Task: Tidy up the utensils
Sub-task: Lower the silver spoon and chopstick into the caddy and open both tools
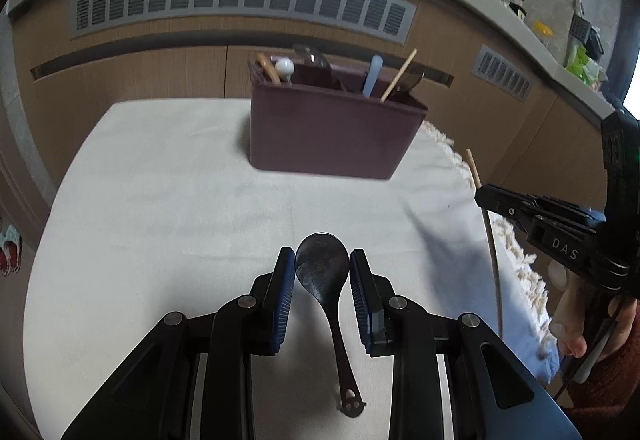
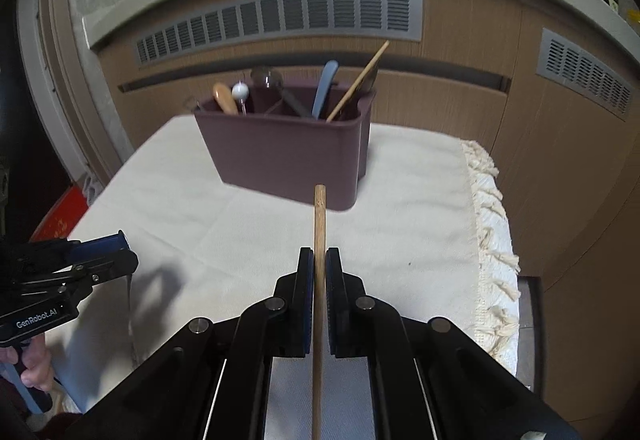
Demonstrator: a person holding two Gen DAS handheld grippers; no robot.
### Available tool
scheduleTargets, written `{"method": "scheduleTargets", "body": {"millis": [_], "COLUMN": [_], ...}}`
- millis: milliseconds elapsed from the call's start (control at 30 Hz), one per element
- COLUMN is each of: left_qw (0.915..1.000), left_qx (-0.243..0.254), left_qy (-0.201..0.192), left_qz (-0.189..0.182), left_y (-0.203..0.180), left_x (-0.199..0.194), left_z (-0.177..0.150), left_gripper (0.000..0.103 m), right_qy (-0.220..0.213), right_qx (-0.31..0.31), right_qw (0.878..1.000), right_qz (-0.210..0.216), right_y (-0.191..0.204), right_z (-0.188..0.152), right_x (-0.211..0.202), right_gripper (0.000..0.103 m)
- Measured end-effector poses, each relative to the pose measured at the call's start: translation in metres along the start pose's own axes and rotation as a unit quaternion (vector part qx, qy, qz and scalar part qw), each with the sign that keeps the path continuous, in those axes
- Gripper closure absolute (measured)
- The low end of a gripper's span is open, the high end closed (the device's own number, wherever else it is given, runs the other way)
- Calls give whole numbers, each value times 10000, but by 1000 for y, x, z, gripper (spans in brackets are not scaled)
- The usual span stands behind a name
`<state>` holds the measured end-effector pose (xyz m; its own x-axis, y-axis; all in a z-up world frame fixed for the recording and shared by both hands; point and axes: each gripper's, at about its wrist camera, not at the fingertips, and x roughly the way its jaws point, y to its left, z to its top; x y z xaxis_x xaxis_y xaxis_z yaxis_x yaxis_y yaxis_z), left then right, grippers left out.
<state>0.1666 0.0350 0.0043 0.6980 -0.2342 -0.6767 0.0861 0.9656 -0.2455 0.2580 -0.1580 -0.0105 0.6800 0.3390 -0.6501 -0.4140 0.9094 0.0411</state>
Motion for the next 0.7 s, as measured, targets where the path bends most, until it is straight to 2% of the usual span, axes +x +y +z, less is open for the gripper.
{"method": "scheduleTargets", "body": {"millis": [100,200,300,333,400,467,567,700], "left_qw": [9992,9943,9859,9831,9780,9758,9774,9853], "left_qx": [83,251,433,454,584,649,599,348], "left_qy": [-353,-946,-1471,-1615,-1874,-2003,-1973,-1565], "left_qz": [-149,-429,-670,-737,-701,-600,-470,-597], "left_y": [1,-2,-6,-6,-7,-5,3,18], "left_x": [-18,-49,-72,-78,-82,-77,-49,9], "left_z": [29,85,140,156,181,198,215,211], "left_gripper": [75,75,75,75,75,75,75,75], "right_qy": [-324,-869,-1764,-1929,-2389,-2567,-2576,-2249], "right_qx": [177,185,46,15,-122,-247,-346,-329], "right_qw": [9992,9960,9843,9812,9710,9661,9656,9738], "right_qz": [120,132,67,58,-50,-120,-100,-26], "right_y": [-4,-1,4,6,14,19,25,25], "right_z": [19,54,111,122,154,175,193,193], "right_x": [-14,-39,-80,-87,-104,-107,-95,-57], "right_gripper": [98,98,98,98,98,98,98,98]}}
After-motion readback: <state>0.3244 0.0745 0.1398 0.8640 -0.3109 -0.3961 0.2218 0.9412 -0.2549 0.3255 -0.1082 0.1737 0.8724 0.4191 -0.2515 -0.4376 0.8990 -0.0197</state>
